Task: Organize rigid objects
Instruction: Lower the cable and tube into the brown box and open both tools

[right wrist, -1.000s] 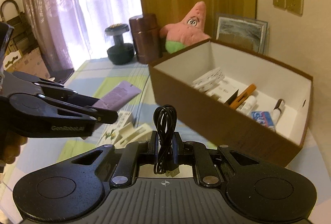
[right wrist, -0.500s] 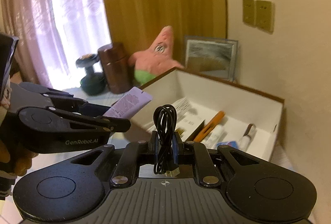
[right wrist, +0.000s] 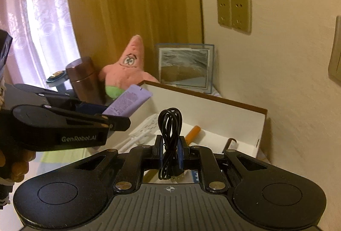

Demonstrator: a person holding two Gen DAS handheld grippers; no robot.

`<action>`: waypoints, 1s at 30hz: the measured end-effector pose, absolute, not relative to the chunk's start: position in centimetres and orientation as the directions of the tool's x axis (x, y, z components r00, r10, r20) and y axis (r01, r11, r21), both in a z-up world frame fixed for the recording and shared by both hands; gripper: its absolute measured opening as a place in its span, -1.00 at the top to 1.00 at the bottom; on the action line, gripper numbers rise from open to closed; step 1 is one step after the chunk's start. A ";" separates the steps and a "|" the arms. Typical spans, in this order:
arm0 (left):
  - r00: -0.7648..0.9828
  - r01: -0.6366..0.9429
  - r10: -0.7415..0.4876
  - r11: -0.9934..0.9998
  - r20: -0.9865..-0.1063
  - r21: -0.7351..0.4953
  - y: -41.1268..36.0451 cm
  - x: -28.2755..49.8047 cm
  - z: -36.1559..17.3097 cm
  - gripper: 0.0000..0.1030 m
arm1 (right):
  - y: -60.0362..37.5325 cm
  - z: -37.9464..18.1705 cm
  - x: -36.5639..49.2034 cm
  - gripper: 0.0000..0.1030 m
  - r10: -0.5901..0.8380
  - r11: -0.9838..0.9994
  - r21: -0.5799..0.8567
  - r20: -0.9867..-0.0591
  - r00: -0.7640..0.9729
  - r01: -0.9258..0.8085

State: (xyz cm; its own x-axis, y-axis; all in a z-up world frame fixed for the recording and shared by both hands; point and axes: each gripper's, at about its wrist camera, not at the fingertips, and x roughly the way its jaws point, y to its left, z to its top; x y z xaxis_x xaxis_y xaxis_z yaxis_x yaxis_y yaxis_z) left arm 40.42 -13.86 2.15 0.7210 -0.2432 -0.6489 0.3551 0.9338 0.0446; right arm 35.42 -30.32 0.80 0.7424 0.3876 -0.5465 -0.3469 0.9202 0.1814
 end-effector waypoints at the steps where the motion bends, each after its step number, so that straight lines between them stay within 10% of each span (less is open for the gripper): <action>1: 0.717 0.359 -0.247 0.932 -0.651 0.042 -14.1 40.8 2.0 0.44 | -30.4 0.5 35.7 0.81 0.383 0.922 0.185 -0.552 0.741 -0.339; 30: 0.499 0.431 -0.311 0.899 -0.809 -0.080 -16.8 46.5 -6.3 0.44 | -31.8 -6.7 41.7 0.81 0.326 0.945 0.244 -0.737 0.592 -0.216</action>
State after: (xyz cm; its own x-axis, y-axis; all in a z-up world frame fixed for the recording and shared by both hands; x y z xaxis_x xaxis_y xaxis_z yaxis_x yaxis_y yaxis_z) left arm 46.49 -16.84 -6.34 0.4993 -0.3107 -0.8088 0.4305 0.8991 -0.0796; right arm 41.72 -31.83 -6.73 0.5918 0.3257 -0.7373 -0.2159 0.9454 0.2442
